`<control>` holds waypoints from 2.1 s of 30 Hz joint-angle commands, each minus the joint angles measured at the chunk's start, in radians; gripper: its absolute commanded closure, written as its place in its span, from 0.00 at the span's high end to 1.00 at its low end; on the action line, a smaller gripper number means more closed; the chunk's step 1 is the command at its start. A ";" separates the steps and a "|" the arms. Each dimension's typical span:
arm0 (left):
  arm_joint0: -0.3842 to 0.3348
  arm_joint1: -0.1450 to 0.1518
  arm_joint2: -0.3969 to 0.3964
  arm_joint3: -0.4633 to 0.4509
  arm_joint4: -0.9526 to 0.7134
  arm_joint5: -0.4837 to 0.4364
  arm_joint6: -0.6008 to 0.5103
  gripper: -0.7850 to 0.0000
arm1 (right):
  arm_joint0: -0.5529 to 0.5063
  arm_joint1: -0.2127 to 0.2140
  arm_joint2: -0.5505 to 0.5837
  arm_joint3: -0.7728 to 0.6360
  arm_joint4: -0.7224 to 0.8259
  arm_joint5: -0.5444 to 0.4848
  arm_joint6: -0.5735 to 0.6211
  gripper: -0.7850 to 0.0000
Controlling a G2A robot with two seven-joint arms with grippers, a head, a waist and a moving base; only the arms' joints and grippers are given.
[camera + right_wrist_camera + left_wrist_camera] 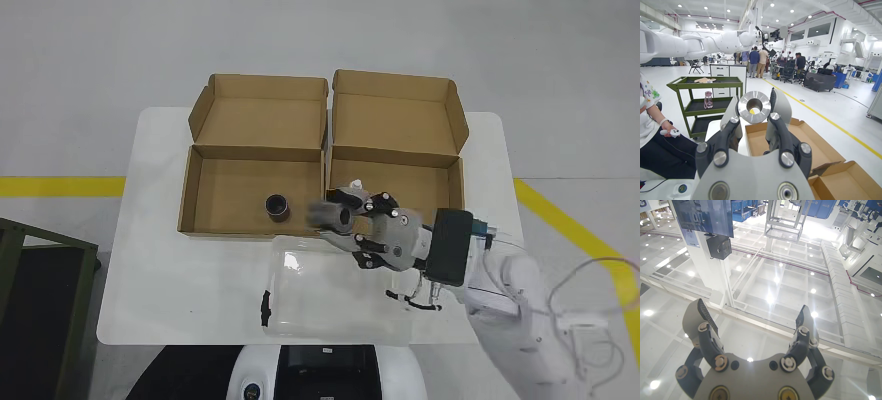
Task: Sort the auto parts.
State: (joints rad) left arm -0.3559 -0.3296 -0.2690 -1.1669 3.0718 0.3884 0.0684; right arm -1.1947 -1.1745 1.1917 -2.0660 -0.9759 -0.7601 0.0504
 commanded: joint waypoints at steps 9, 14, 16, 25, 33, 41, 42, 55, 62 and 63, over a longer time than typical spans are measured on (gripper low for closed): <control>0.000 0.000 0.000 0.000 0.000 0.000 0.000 1.00 | 0.107 -0.021 -0.160 0.134 -0.086 0.055 0.125 0.00; 0.000 0.000 0.000 0.000 0.000 0.000 0.000 1.00 | 0.158 -0.035 -0.222 0.208 -0.135 0.104 0.173 0.00; 0.000 0.000 0.000 0.000 0.000 0.000 0.000 1.00 | 0.176 -0.040 -0.243 0.236 -0.162 0.128 0.195 0.00; 0.000 0.000 0.000 0.000 0.000 0.000 0.000 1.00 | 0.254 -0.067 -0.314 0.379 -0.197 0.220 0.256 0.00; 0.000 0.000 0.000 0.000 0.000 0.000 0.000 1.00 | 0.327 -0.095 -0.370 0.468 -0.224 0.294 0.330 0.00; 0.000 0.000 0.000 0.000 0.000 0.000 0.000 1.00 | 0.381 -0.119 -0.413 0.535 -0.250 0.334 0.405 0.00; 0.000 0.000 0.000 0.000 0.000 0.000 0.000 1.00 | 0.387 -0.121 -0.418 0.543 -0.253 0.336 0.414 0.00; 0.000 0.000 0.000 0.000 0.000 0.000 0.000 1.00 | 0.451 -0.155 -0.464 0.646 -0.259 0.333 0.495 0.00; 0.000 0.000 0.000 0.000 0.000 0.000 0.000 1.00 | 0.471 -0.172 -0.481 0.691 -0.256 0.323 0.505 0.07; 0.000 0.000 0.000 0.000 0.000 0.000 0.000 1.00 | 0.474 -0.174 -0.483 0.697 -0.256 0.320 0.508 0.13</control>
State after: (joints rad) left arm -0.3559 -0.3296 -0.2690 -1.1669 3.0718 0.3884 0.0684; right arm -0.7232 -1.3464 0.7105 -1.3743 -1.2317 -0.4379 0.5557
